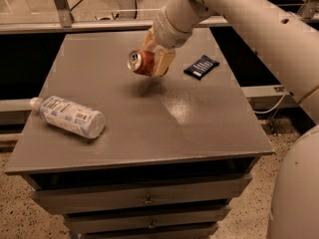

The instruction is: Knock coke can over

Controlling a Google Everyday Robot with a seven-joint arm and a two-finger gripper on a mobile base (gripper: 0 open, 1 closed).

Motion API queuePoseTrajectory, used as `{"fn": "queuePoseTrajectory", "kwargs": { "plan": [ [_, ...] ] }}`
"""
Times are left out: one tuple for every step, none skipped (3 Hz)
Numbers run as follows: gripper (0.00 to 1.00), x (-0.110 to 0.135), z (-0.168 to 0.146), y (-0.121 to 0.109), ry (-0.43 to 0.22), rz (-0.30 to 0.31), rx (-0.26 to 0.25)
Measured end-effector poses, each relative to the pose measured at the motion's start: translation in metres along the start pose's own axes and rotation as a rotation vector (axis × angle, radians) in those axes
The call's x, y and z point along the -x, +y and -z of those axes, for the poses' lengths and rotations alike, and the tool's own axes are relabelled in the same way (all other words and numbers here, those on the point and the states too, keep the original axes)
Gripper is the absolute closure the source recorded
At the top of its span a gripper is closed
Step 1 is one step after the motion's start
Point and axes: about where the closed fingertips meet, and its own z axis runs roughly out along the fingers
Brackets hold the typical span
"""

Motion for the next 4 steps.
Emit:
{"fn": "queuePoseTrajectory", "kwargs": {
  "plan": [
    [0.37,0.008,0.002,0.006,0.020,0.079,0.025],
    [0.14,0.014,0.004,0.011,0.024,0.133,0.042],
    [0.00,0.013,0.010,0.017,0.024,0.155,0.048],
    [0.00,0.003,0.018,0.023,0.022,0.137,0.046]
  ]
}}
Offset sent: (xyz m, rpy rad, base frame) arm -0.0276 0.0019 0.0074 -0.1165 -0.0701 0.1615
